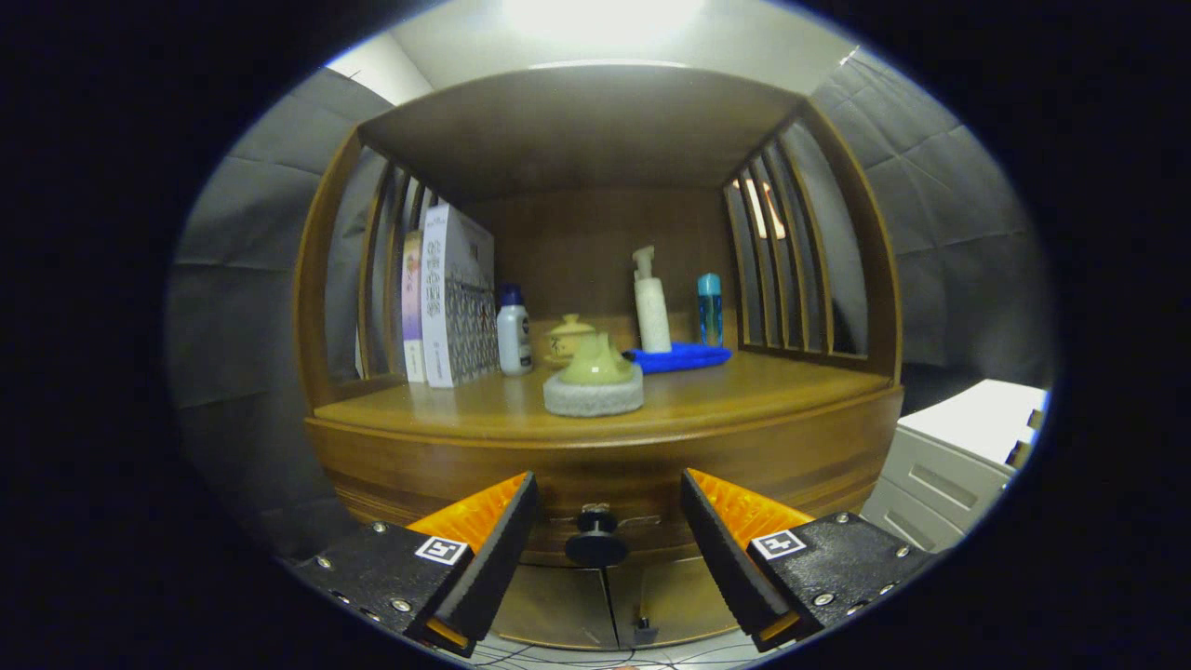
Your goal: Pull open the drawer, take out the items inside it, and place them on the countertop above the cabinet.
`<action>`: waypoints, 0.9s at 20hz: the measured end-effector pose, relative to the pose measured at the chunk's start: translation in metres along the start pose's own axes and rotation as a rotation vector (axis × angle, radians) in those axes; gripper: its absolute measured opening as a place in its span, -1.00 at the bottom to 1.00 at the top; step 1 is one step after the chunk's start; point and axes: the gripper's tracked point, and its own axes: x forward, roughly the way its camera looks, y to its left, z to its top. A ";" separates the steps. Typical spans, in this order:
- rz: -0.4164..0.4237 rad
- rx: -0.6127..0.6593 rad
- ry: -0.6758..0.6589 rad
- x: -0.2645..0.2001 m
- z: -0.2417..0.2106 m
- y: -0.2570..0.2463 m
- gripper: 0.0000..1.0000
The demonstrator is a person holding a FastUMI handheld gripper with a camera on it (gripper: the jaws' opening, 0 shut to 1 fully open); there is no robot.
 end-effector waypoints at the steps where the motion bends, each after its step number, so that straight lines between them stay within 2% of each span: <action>1: 0.007 -0.004 -0.021 -0.010 0.013 -0.001 0.90; 8: 0.018 -0.039 -0.120 -0.080 0.082 -0.009 0.90; 18: -0.017 -0.056 -0.161 -0.145 0.110 -0.042 0.90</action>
